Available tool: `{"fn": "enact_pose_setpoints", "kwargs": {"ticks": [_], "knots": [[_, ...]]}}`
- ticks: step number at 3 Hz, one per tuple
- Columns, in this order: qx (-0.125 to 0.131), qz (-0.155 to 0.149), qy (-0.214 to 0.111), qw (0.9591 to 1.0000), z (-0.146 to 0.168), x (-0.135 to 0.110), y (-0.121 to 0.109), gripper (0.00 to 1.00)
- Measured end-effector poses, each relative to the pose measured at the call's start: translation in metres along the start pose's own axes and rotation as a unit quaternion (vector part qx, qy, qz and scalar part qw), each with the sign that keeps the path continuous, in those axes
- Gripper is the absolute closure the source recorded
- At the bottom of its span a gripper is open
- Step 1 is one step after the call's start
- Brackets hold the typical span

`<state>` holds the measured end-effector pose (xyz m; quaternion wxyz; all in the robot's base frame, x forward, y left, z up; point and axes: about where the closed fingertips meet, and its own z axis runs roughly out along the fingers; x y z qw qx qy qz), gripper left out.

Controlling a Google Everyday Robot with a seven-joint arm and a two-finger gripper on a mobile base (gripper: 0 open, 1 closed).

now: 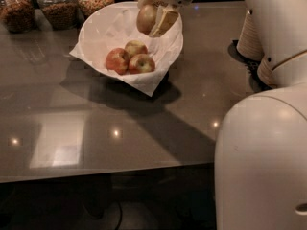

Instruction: Pick apple from white bowl

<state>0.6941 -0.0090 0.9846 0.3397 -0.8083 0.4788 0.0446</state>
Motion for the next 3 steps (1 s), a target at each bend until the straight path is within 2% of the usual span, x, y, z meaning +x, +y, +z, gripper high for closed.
{"fn": "enact_pose_setpoints", "kwargs": {"ticks": [1,2,3], "knots": [[0.0,0.0,0.0,1.0,0.0,0.0,0.0,0.0],[0.0,0.0,0.0,1.0,0.001,0.0,0.0,0.0],[-0.009,0.006,0.005,0.9999,0.011,0.007,-0.001,0.17]]}}
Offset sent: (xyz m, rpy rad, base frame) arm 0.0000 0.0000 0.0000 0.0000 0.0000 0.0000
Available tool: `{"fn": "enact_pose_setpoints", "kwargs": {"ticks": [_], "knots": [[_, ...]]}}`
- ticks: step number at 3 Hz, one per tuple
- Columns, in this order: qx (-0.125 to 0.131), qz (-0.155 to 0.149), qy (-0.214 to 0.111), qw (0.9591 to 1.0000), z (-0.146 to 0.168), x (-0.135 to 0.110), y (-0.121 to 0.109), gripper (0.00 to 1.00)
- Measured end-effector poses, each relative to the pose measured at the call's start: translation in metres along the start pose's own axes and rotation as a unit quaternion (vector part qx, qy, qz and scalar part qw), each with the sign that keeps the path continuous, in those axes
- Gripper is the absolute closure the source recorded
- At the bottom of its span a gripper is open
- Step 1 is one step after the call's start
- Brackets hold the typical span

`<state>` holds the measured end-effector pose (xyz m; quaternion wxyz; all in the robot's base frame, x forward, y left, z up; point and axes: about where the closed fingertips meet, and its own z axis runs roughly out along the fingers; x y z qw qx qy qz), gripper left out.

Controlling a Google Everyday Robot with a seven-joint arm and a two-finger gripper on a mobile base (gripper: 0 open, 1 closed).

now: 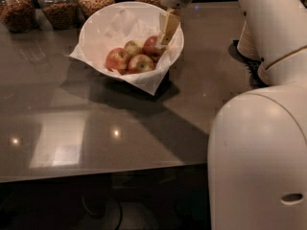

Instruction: Pick apple from white bowl

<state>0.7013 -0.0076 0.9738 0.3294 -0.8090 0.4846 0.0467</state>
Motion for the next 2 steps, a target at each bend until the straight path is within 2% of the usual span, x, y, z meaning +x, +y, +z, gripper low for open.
{"fn": "enact_pose_setpoints", "kwargs": {"ticks": [2], "knots": [[-0.021,0.016,0.025,0.9993,0.0219,0.0129,0.0011,0.63]]}}
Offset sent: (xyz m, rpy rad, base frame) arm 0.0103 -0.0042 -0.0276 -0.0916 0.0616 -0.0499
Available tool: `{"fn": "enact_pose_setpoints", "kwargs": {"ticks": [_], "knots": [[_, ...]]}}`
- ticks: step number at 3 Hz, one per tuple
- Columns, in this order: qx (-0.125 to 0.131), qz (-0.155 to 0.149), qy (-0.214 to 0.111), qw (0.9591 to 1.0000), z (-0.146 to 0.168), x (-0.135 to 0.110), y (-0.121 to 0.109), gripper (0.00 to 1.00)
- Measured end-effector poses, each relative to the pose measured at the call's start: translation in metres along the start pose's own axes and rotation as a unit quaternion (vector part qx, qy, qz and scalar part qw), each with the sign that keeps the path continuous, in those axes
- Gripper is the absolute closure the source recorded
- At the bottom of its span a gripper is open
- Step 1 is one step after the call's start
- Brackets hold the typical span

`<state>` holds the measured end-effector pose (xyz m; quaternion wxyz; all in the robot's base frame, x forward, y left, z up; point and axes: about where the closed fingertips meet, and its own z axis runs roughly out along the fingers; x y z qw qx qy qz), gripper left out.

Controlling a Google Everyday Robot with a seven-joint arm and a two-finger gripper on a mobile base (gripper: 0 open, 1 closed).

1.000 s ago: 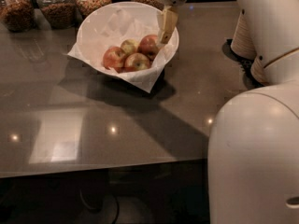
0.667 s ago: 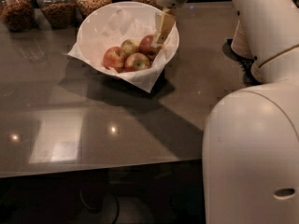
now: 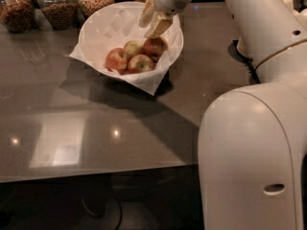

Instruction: Pick apple from white bowl

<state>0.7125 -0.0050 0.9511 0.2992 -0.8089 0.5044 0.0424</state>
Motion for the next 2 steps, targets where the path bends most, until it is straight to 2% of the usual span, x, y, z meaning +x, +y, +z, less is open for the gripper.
{"fn": "enact_pose_setpoints", "kwargs": {"ticks": [1,2], "knots": [[-0.007,0.006,0.007,0.9999,0.0039,0.003,0.0017,0.87],[-0.015,0.014,0.012,0.9997,0.0053,0.0053,0.0049,0.95]]}}
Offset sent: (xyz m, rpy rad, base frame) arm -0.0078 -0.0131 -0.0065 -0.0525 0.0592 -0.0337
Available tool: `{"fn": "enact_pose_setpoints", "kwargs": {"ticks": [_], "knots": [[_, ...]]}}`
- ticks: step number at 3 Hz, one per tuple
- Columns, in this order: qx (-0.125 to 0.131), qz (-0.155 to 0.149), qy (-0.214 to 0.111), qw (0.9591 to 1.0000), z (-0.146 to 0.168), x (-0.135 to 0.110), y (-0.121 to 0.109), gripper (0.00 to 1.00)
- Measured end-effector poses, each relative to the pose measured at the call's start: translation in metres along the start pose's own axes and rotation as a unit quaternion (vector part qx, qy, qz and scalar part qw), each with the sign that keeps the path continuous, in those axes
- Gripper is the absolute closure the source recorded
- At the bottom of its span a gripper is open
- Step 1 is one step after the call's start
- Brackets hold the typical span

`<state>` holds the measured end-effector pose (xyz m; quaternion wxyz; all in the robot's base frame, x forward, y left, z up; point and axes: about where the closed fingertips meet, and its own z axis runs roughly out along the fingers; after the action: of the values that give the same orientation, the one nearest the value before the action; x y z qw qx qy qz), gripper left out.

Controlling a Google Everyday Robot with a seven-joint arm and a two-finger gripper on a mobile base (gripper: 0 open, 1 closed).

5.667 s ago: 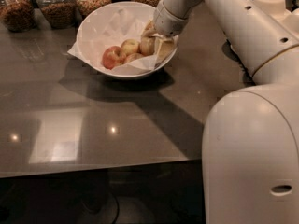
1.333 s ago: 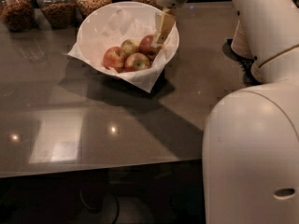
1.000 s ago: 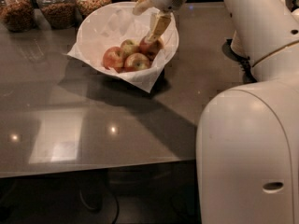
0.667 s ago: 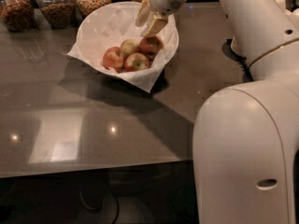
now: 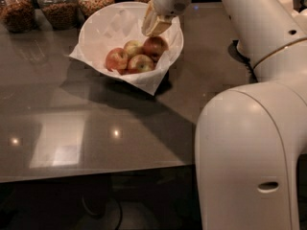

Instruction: Pick apple from white bowl

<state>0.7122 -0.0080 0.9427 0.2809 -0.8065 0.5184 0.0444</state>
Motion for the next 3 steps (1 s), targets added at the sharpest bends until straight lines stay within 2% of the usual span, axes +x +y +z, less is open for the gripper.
{"fn": "enact_pose_setpoints", "kwargs": {"ticks": [1,2,3], "knots": [[-0.002,0.007,-0.002,1.0,-0.0037,-0.0007,0.0015,0.76],[0.004,0.007,-0.002,1.0,-0.0104,-0.0036,-0.0026,0.53],[0.012,0.016,-0.012,0.9997,-0.0127,-0.0015,-0.005,0.36]]}}
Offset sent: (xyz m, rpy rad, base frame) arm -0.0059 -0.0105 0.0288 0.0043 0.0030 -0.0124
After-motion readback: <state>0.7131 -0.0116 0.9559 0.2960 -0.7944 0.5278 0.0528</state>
